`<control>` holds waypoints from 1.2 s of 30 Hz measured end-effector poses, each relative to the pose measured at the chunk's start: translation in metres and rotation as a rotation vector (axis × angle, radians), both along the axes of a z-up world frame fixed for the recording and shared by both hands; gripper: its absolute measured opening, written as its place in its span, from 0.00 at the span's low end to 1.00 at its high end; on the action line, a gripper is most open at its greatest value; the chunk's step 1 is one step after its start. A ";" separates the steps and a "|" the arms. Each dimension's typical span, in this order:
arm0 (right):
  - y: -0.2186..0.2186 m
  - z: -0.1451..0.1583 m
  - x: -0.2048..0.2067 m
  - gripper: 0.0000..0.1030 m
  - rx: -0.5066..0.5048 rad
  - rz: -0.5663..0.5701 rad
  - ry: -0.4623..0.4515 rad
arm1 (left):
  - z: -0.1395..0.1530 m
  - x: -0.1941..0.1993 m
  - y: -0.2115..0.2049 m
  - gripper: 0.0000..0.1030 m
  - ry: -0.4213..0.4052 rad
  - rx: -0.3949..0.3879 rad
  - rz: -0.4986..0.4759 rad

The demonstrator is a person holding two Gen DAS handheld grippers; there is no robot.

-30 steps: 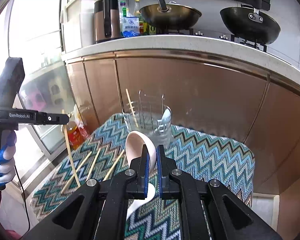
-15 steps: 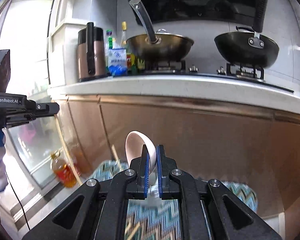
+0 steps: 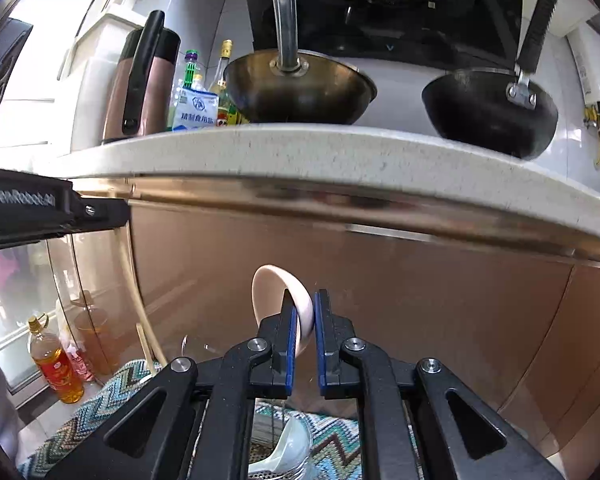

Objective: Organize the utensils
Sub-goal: 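Lower the chopstick into the glass cup with the left tool while the right tool inserts the spoon, then open both tools and withdraw them from the glass cup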

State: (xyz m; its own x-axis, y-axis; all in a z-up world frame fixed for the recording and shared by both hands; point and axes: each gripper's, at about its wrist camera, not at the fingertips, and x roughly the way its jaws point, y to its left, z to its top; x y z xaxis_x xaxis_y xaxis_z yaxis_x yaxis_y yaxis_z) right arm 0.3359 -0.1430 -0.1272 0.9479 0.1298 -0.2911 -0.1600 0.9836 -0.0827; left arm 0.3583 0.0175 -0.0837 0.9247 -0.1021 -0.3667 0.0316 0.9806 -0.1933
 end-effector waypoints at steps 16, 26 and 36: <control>-0.028 0.049 -0.074 0.38 -0.014 -0.009 -0.046 | 0.042 -0.082 0.003 0.20 -0.070 0.076 -0.005; -0.060 0.085 -0.157 0.38 0.036 -0.003 0.002 | 0.079 -0.169 0.024 0.27 -0.076 0.067 0.006; -0.075 0.093 -0.214 0.38 0.084 0.043 0.084 | 0.067 -0.220 0.039 0.28 0.029 0.065 -0.028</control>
State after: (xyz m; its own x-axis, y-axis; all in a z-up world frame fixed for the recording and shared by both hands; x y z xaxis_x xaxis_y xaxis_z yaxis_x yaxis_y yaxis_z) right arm 0.1220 -0.2180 -0.0341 0.9136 0.1972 -0.3557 -0.2051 0.9786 0.0156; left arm 0.1384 0.0566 -0.0164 0.9105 -0.1029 -0.4004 0.0547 0.9900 -0.1302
